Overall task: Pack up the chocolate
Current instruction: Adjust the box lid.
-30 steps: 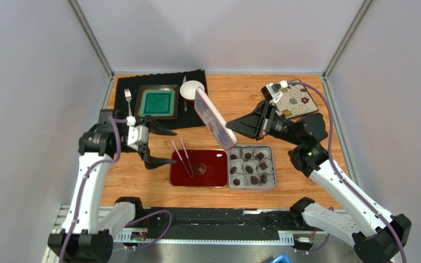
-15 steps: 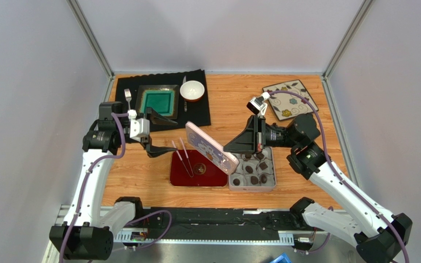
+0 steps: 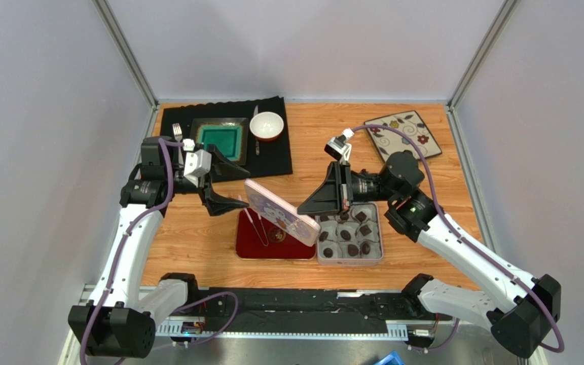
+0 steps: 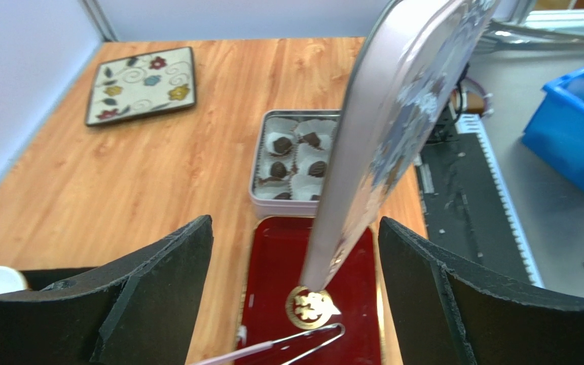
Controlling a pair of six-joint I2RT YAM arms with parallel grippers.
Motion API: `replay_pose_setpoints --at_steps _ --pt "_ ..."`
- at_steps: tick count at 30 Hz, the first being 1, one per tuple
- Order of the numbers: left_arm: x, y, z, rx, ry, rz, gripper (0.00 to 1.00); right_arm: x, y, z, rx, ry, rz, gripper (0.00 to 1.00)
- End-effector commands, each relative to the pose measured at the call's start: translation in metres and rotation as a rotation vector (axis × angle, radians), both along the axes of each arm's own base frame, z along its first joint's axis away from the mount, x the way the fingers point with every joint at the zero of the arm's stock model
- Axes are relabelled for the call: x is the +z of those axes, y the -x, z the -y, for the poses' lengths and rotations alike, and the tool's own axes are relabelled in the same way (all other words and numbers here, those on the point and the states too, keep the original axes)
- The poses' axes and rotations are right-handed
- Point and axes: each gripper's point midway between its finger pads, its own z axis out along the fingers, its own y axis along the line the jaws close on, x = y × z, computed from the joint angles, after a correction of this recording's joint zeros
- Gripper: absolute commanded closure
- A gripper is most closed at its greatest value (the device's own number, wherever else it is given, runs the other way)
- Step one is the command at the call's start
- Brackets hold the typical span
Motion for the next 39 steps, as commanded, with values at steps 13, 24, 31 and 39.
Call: replay_pose_setpoints --at_steps 13,24,31,39 --pt "0.024 0.068 0.009 -0.299 0.159 -0.159 0.34 0.024 -0.015 -0.012 0.091 -0.043 0.141 1.00" --pt "0.023 0.071 0.009 -0.299 0.159 -0.159 0.52 0.022 -0.056 -0.024 0.103 -0.075 0.136 1.00" --pt "0.020 0.074 0.009 -0.300 0.157 -0.183 0.82 0.003 -0.084 -0.021 0.058 -0.038 0.132 0.91" --pt "0.001 0.073 0.008 -0.292 0.160 -0.274 1.00 0.004 -0.097 -0.013 0.015 0.024 0.173 0.75"
